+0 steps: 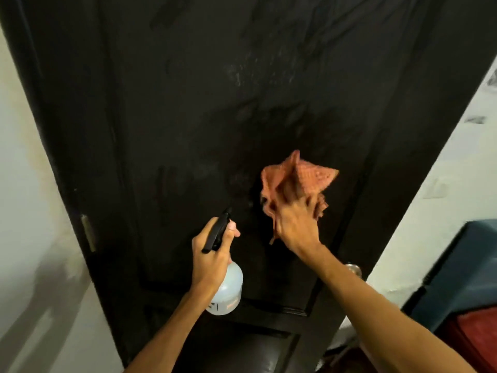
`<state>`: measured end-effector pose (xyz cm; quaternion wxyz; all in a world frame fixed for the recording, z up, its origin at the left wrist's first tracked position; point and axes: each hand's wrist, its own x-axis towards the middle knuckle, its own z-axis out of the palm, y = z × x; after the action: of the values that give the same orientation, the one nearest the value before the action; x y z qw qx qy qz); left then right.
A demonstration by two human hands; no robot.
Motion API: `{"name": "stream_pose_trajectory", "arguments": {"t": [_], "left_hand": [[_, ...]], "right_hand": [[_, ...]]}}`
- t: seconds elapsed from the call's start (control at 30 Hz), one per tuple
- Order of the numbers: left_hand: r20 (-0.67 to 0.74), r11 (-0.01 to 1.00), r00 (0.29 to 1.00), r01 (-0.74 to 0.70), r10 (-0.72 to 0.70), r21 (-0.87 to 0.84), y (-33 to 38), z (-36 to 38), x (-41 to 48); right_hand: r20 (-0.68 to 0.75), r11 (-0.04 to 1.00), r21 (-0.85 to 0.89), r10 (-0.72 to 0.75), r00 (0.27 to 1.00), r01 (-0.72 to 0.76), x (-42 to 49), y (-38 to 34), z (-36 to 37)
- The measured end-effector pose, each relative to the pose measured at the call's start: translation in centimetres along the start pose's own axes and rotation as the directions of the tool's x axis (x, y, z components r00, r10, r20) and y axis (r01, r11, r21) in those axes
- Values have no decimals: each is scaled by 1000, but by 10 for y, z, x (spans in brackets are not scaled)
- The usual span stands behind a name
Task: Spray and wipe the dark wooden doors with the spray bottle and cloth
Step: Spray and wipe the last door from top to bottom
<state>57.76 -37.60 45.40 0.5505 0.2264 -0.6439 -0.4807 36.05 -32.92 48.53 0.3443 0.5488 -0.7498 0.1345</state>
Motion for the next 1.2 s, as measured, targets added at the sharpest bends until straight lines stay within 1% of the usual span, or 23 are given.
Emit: {"name": "stream_pose_trajectory", "arguments": {"t": [0.07, 0.1, 0.17, 0.23, 0.27, 0.3, 0.33, 0.37, 0.4, 0.43, 0.5, 0.57, 0.63, 0.7, 0.73, 0.77, 0.8, 0.87, 0.9, 0.97, 1.1, 1.13, 1.2], "left_hand": [[20, 1000, 1000, -16, 16, -2, 10, 18, 3], [22, 999, 999, -32, 32, 2, 17, 28, 6], [12, 999, 999, -32, 32, 6, 28, 39, 15], [-10, 999, 999, -41, 41, 9, 42, 50, 24], [-27, 998, 998, -53, 53, 15, 49, 52, 29], [-47, 998, 997, -59, 60, 23, 54, 52, 34], [-70, 998, 996, -61, 63, 28, 58, 50, 39], [-94, 998, 993, -64, 66, 30, 62, 46, 42], [-114, 998, 991, -65, 68, 26, 64, 42, 45], [-129, 997, 989, -68, 71, 22, 66, 34, 47], [-137, 997, 987, -77, 79, 22, 68, 17, 49], [-141, 995, 985, -90, 96, 45, 69, -6, 54], [-158, 994, 982, -95, 103, 62, 69, -28, 64], [-187, 992, 975, -106, 118, 74, 69, -49, 76], [-195, 990, 972, -114, 128, 83, 69, -59, 81], [-203, 988, 969, -123, 139, 89, 70, -71, 86], [-212, 987, 966, -132, 149, 96, 71, -81, 90], [-224, 984, 961, -144, 164, 104, 76, -103, 97], [-225, 984, 960, -149, 169, 103, 78, -113, 99], [-235, 982, 956, -158, 178, 101, 83, -132, 107], [-262, 980, 945, -179, 197, 90, 89, -158, 128], [-264, 981, 945, -176, 193, 88, 90, -162, 133], [-262, 980, 945, -180, 197, 87, 92, -166, 140]], "right_hand": [[117, 987, 40, -159, 980, 156, -21, 28, 7], [74, 990, 37, -142, 987, 140, -17, 45, 1], [-109, 994, 82, 86, 990, -77, 4, 66, -18], [-238, 922, 196, 375, 896, -334, 32, 73, -44], [-279, 893, 220, 442, 852, -392, 45, 67, -52], [-304, 898, 202, 437, 847, -391, 53, 57, -56], [-308, 946, 112, 323, 895, -303, 55, 45, -51], [-258, 992, 28, 129, 957, -126, 52, 28, -37], [-177, 996, 4, -91, 980, 93, 45, 10, -21], [-89, 962, 3, -273, 958, 274, 38, -9, -6], [38, 902, 32, -431, 901, 430, 43, -24, 0], [-135, 903, -12, -428, 894, 430, 81, -27, -18], [-333, 981, -3, -182, 925, 192, 127, -25, -53], [-356, 1000, 16, 17, 934, -12, 158, -35, -76], [-358, 999, -39, -5, 934, -9, 162, -48, -75], [-316, 991, -107, -114, 942, 84, 162, -65, -61], [-237, 957, -143, -282, 930, 254, 155, -83, -45], [-62, 829, -167, -549, 834, 534, 140, -109, -21], [-7, 782, -172, -609, 793, 599, 141, -116, -20], [-36, 758, -198, -640, 768, 622, 169, -130, -36], [-94, 857, -211, -497, 863, 470, 213, -165, -49], [-48, 849, -180, -511, 858, 496, 208, -178, -40], [63, 753, -140, -641, 765, 643, 184, -198, -15]]}}
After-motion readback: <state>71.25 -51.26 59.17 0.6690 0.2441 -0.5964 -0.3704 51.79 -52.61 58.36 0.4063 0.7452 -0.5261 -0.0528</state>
